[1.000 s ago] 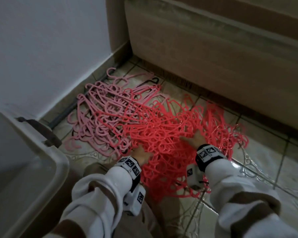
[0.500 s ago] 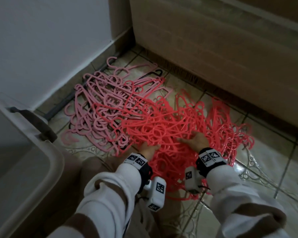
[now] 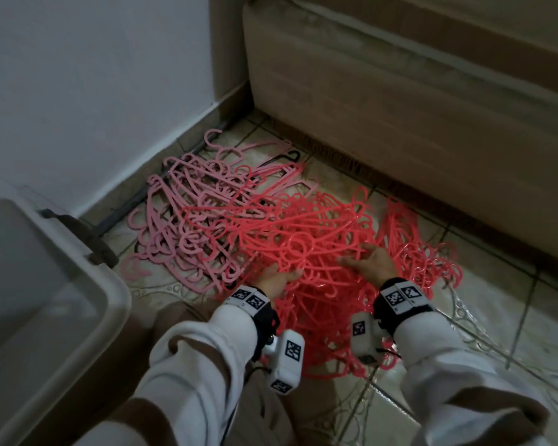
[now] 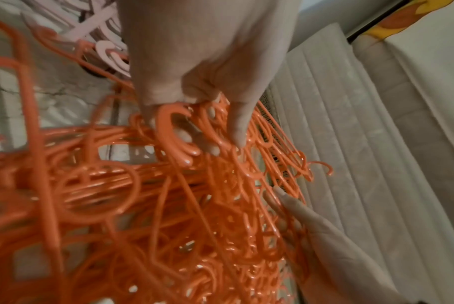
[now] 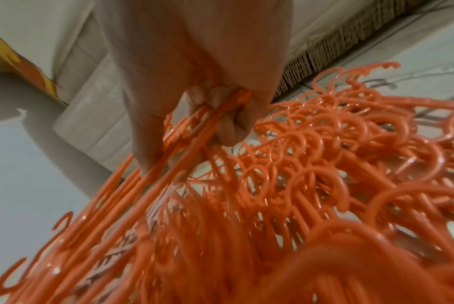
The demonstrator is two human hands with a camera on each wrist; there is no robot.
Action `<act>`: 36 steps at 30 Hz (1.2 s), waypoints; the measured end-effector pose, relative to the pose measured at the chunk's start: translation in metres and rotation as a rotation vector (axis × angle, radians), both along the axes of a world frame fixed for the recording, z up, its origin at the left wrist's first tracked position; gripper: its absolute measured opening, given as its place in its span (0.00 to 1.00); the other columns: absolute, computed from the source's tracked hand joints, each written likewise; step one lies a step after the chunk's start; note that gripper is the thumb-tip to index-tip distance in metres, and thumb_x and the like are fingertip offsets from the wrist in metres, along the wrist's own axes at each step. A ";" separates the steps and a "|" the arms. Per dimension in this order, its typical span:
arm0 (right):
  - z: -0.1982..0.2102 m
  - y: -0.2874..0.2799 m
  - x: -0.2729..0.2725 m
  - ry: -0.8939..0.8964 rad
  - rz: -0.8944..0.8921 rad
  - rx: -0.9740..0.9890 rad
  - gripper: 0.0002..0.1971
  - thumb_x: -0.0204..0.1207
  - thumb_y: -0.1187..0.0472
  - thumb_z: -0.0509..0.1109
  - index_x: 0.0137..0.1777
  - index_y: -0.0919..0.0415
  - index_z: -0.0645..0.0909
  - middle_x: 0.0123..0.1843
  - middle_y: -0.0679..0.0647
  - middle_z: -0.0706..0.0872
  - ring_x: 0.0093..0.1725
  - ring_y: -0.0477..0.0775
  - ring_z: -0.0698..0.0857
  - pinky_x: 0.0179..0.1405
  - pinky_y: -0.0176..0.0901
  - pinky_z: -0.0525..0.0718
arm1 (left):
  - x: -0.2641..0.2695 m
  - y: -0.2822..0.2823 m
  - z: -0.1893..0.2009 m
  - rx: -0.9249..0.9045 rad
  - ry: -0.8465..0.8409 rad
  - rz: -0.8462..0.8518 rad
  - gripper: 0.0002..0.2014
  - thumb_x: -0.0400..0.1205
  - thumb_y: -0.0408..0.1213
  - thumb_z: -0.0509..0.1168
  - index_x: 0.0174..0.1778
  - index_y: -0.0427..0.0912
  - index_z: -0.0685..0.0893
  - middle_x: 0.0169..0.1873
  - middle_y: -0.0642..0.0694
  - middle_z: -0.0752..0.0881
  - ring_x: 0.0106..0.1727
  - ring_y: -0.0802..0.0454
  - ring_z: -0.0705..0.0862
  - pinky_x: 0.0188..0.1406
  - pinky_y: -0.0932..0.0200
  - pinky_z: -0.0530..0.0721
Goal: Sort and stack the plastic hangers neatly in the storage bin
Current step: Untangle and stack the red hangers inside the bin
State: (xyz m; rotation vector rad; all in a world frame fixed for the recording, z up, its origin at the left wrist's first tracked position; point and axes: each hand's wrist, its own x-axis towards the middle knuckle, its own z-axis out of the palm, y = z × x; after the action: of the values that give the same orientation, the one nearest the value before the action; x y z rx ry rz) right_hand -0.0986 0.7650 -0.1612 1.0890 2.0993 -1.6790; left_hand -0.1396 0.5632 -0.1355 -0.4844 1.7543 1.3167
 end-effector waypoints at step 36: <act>0.227 -0.044 0.007 0.778 -0.072 -0.042 0.05 0.68 0.67 0.76 0.41 0.60 0.84 0.28 0.52 0.88 0.25 0.48 0.86 0.28 0.41 0.86 | -0.016 -0.042 0.239 0.276 0.791 -0.255 0.05 0.82 0.27 0.61 0.52 0.36 0.77 0.37 0.47 0.85 0.28 0.68 0.84 0.28 0.75 0.79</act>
State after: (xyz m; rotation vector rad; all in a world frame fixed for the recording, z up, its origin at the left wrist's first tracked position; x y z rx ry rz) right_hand -0.0919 0.7210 0.0657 0.5299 2.4281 -2.4509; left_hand -0.1560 0.5217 0.1038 0.4747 2.1002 1.6473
